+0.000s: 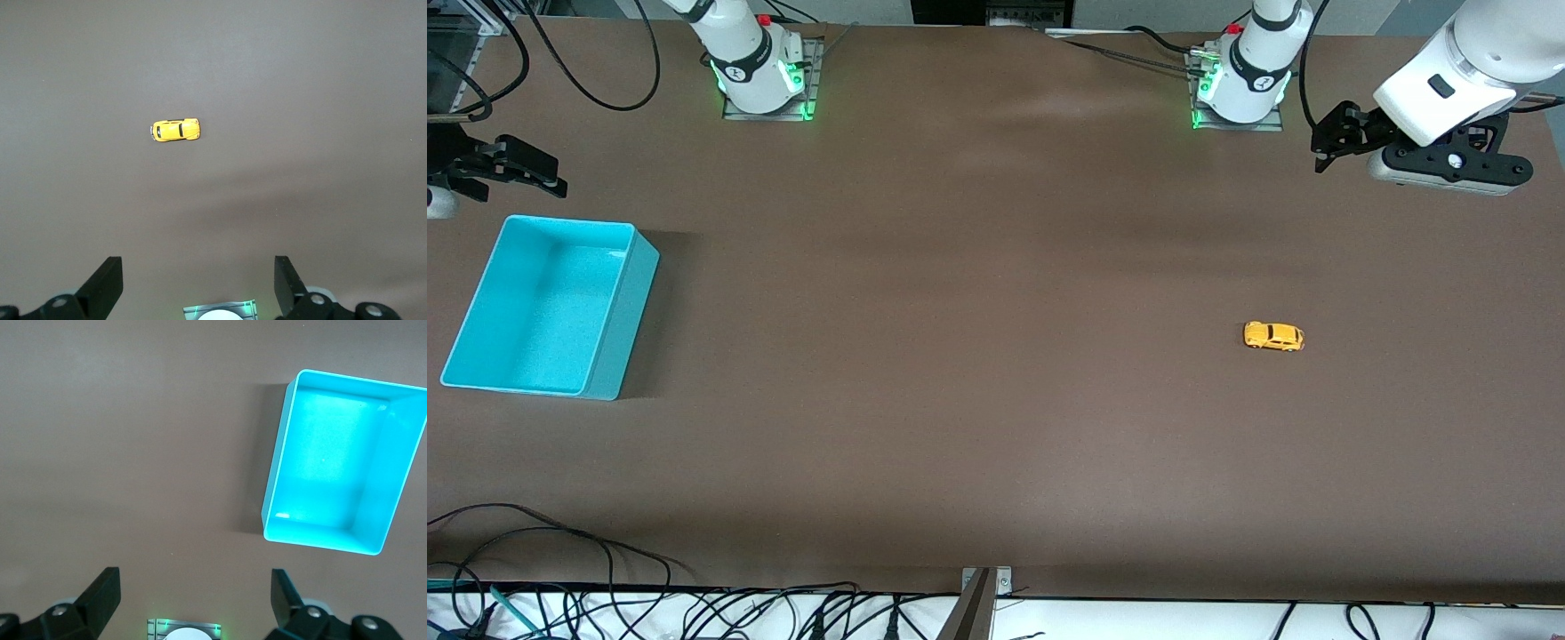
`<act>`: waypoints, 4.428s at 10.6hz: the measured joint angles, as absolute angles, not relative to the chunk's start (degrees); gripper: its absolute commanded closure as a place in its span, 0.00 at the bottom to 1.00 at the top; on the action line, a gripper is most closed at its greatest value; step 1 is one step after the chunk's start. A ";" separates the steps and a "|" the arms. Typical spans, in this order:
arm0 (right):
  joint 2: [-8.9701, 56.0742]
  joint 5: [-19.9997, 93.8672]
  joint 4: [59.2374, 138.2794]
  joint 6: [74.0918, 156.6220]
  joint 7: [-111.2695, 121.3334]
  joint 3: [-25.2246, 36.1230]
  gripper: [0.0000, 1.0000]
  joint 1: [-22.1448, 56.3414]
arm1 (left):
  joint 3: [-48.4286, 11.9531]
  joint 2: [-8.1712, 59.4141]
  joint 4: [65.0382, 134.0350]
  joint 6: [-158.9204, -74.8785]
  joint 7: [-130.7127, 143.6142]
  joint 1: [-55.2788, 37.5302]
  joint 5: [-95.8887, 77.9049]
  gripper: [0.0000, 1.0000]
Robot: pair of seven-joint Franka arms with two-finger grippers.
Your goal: Wind up and store yellow beetle car
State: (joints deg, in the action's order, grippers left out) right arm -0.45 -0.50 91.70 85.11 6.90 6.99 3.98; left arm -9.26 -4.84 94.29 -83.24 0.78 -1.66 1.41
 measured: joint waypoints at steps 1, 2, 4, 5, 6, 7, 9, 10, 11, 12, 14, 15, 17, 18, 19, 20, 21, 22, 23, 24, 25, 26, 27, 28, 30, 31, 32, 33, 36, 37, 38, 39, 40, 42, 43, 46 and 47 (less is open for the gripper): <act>-0.45 -0.50 91.70 85.11 6.90 6.99 0.00 3.98 | -9.26 -4.84 94.29 -83.24 0.78 -1.66 1.41 0.00; -0.45 -0.50 91.70 85.11 6.90 7.00 0.00 3.98 | -9.26 -4.84 94.29 -83.23 0.78 -1.66 1.41 0.00; -0.45 -0.50 91.70 85.11 6.90 7.00 0.00 3.98 | -9.26 -4.84 94.29 -83.23 0.78 -1.66 1.41 0.00; -0.45 -0.50 91.70 85.11 6.90 7.00 0.00 3.98 | -9.26 -4.84 94.29 -83.23 0.78 -1.66 1.41 0.00; -0.45 -0.50 91.70 85.11 6.90 7.00 0.00 3.98 | -9.26 -4.84 94.29 -83.23 0.78 -1.66 1.41 0.00; -0.45 -0.50 91.70 85.11 6.90 7.00 0.00 3.98 | -9.26 -4.78 94.29 -83.16 0.78 -1.66 1.41 0.00; -0.45 -0.50 91.70 85.11 6.90 7.03 0.00 3.98 | -9.25 -3.97 94.34 -82.31 0.78 -1.65 1.41 0.00; -0.44 -0.50 91.70 85.09 6.90 7.04 0.00 3.98 | -9.25 -3.19 94.34 -82.12 0.78 -1.65 1.41 0.00; -0.43 -0.50 91.70 85.09 6.90 7.05 0.00 3.98 | -9.25 -2.42 94.35 -82.12 0.78 -1.65 1.41 0.00; -0.40 -0.50 91.70 85.08 6.90 7.05 0.00 3.98 | -9.25 -1.92 94.34 -82.12 0.78 -1.65 1.44 0.00; -0.37 -0.50 91.70 85.08 6.91 7.05 0.00 3.98 | -9.26 -1.38 94.34 -82.12 -1.95 -1.55 1.63 0.00; -0.37 -0.50 91.70 85.08 6.91 7.04 0.00 3.99 | -9.24 -1.10 94.34 -82.12 -7.02 -0.94 1.81 0.00; -0.37 -0.50 91.70 85.08 6.91 7.04 0.00 3.98 | -9.11 0.17 94.35 -82.13 -21.67 1.94 2.06 0.00; -0.37 -0.50 91.70 85.08 6.91 7.08 0.00 3.98 | -9.05 1.15 94.35 -82.18 -27.87 3.46 2.07 0.00; -0.37 -0.50 91.70 85.08 6.98 7.20 0.00 3.96 | -9.02 2.24 94.35 -82.70 -33.53 4.70 2.07 0.00; -0.37 -0.50 91.68 85.08 7.06 7.33 0.00 3.95 | -9.00 3.22 94.35 -83.61 -38.20 5.33 2.07 0.00; -0.37 -0.50 91.68 85.08 7.08 7.38 0.00 3.94 | -9.03 4.18 94.37 -84.64 -42.20 5.66 2.08 0.00; -0.37 -0.50 91.68 85.08 7.08 7.39 0.00 3.94 | -9.02 5.12 94.56 -86.40 -46.41 6.19 2.09 0.00; -0.37 -0.50 91.66 85.08 7.09 7.39 0.00 3.94 | -9.03 5.93 95.30 -89.24 -51.31 6.97 2.09 0.00; -0.37 -0.50 91.65 85.08 7.10 7.39 0.00 3.94 | -9.02 6.48 97.12 -93.08 -55.92 8.00 2.09 0.00; -0.36 -0.50 91.65 85.08 7.18 7.40 0.00 3.94 | -9.02 6.87 99.52 -96.66 -59.95 8.79 2.09 0.00; -0.36 -0.50 91.64 85.08 7.31 7.40 0.00 3.93 | -9.03 7.20 102.38 -100.42 -63.61 9.08 2.09 0.00; -0.36 -0.50 91.63 85.08 7.35 7.40 0.00 3.93 | -9.24 7.39 105.46 -104.39 -66.80 9.07 2.10 0.00; -0.36 -0.50 91.63 85.08 7.38 7.40 0.00 3.93 | -9.52 7.47 109.12 -108.92 -69.82 9.01 2.10 0.00; -0.35 -0.50 91.61 85.08 7.40 7.41 0.00 3.94 | -9.83 8.08 116.82 -117.85 -73.93 8.95 2.11 0.00; -0.33 -0.50 91.60 85.08 7.40 7.43 0.00 3.93 | -9.85 9.55 119.77 -121.98 -75.73 8.93 2.51 0.00; -0.31 -0.50 91.58 85.08 7.40 7.50 0.00 3.93 | -9.85 12.11 121.33 -126.86 -78.15 8.94 3.80 0.00; -0.30 -0.50 91.58 85.08 7.41 7.60 0.00 3.92 | -9.83 15.32 121.71 -131.33 -80.01 8.96 4.99 0.00; -0.16 -0.50 91.58 85.08 8.10 7.79 0.00 3.90 | -9.75 22.51 121.57 -140.40 -83.47 9.06 7.68 0.00; -0.03 -0.50 91.58 85.08 8.20 7.79 0.00 3.90 | -9.75 23.41 121.49 -141.67 -83.76 9.08 8.54 0.00; 0.06 -0.50 91.57 85.08 8.25 7.80 0.00 3.89 | -9.74 24.04 121.47 -142.09 -83.89 9.16 8.86 0.00; 0.11 -0.50 91.57 85.08 8.27 7.83 0.00 3.88 | -9.71 24.68 121.46 -142.69 -84.11 9.44 8.93 0.00; 0.11 -0.50 91.56 85.08 8.30 7.85 0.00 3.87 | -9.71 25.22 121.46 -143.34 -84.46 9.86 8.94 0.03; 0.11 -0.50 91.52 85.08 8.34 7.92 0.00 3.87 | -9.70 25.94 121.46 -143.73 -84.86 10.40 8.95 0.48; 0.13 -0.50 91.52 85.08 8.35 8.02 0.00 3.87 | -9.71 26.24 121.46 -143.74 -84.87 10.39 8.95 0.67; 0.27 -0.50 91.52 85.08 8.45 8.49 0.00 3.85 | -9.76 26.79 121.46 -143.74 -84.93 10.37 8.95 0.99; 0.30 -0.50 91.52 85.09 8.55 8.57 0.00 3.85 | -9.82 26.76 121.43 -143.74 -85.01 10.34 8.95 1.00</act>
